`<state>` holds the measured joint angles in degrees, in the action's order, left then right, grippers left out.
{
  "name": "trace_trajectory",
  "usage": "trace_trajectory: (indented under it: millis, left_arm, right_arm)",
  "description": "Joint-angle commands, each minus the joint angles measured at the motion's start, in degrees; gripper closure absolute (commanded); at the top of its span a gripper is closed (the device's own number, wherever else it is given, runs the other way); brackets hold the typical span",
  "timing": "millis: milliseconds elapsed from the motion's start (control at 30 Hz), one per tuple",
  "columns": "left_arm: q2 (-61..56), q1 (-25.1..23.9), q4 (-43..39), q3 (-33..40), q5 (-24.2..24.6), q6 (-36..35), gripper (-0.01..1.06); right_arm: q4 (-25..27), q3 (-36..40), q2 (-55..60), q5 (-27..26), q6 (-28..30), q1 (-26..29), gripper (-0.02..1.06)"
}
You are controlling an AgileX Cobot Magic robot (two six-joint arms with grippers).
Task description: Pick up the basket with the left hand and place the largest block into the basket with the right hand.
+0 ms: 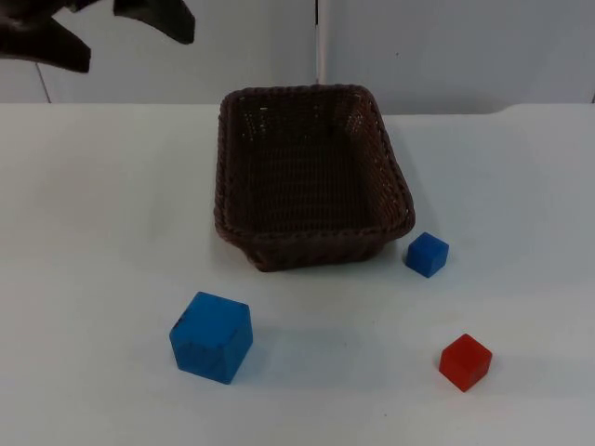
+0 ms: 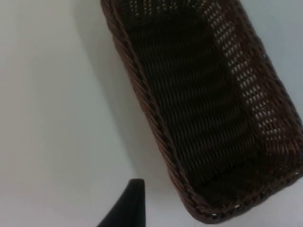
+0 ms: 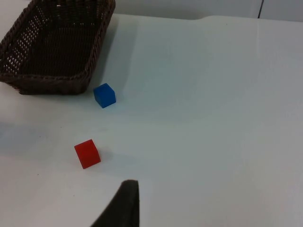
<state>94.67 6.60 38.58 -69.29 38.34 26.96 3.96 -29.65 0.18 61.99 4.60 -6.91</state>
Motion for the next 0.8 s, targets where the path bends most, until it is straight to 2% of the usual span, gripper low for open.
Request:
trace_trajectory:
  millis: [0,300,467,567,767]
  left_arm:
    - [2.06,0.45,-0.41,-1.28,-0.12,-0.82,0.04]
    - [11.82,3.06,-1.47,-7.91,0.36,-3.75,0.04]
    - [17.32,5.38,-7.95,-13.56,0.48,-10.66,0.04]
    - [18.92,5.99,-9.69,-15.07,0.48,-12.24,0.04]
    - [24.94,6.36,-11.02,-21.87,3.96,-15.99,0.04]
  right_arm:
    - [0.14,0.05,-0.18,-0.06,0.15,0.38,0.0]
    - [0.14,0.05,-0.18,-0.06,0.15,0.38,0.0]
    - [0.14,0.05,-0.18,-0.06,0.15,0.38,0.0]
    - [0.14,0.05,-0.18,-0.06,0.15,0.38,0.0]
    - [0.14,0.05,-0.18,-0.06,0.15,0.38,0.0]
